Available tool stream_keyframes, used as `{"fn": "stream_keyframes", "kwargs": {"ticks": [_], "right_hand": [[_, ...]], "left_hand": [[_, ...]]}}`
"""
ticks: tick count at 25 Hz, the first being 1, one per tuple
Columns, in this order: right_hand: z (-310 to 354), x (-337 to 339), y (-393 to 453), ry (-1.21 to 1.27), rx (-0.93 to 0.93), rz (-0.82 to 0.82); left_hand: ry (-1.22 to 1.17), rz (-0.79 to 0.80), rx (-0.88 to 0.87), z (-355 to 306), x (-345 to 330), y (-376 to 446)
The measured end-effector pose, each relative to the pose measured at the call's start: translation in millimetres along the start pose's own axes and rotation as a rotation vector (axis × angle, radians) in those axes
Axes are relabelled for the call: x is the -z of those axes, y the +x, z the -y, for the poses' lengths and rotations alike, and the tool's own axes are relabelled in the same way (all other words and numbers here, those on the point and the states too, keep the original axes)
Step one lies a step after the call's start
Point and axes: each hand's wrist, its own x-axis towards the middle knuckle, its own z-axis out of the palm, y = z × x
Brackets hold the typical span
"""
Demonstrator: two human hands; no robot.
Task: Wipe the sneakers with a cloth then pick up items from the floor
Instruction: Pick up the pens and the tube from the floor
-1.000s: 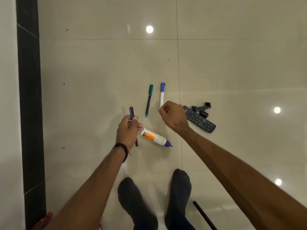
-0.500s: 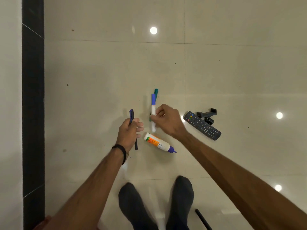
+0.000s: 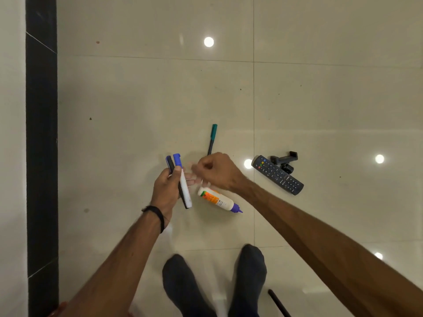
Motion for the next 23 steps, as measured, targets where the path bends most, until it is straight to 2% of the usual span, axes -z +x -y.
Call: {"fn": "stream_keyframes", "kwargs": {"ticks": [3,5,10,12,16,19,21,23], "right_hand": [[-26,-2,41,-0.125,-0.163,-0.318],[-37,-8,63,-0.225,-0.261,-0.355],[-42,-13,84,-0.277,-0.276,-0.313],[-35,-9,73,-0.183,-0.246,-0.308],[-5,-17,8,0.015,-0.032,-0.184],[13,-39,-41,-0.099,0.118,-0.061],[15,-48,-62,-0.172,0.161,-0.012],[12,-50,-73,-0.141,0.146,0.036]], "left_hand": [[-0.016,0.010,0.025,4,10,2],[-0.006,0.019,0.025,8,14,4],[-0.071,0.026,0.048,10,20,6],[-0.100,0.017,0.056,9,18,4],[-0.138,0.018,0.057,1,8,-12],[-0.091,0.113,0.048,-4,-3,-30],[-0.071,0.069,0.059,-1,-7,-44],[-0.079,-0.007,0.081,3,-8,-54]]}}
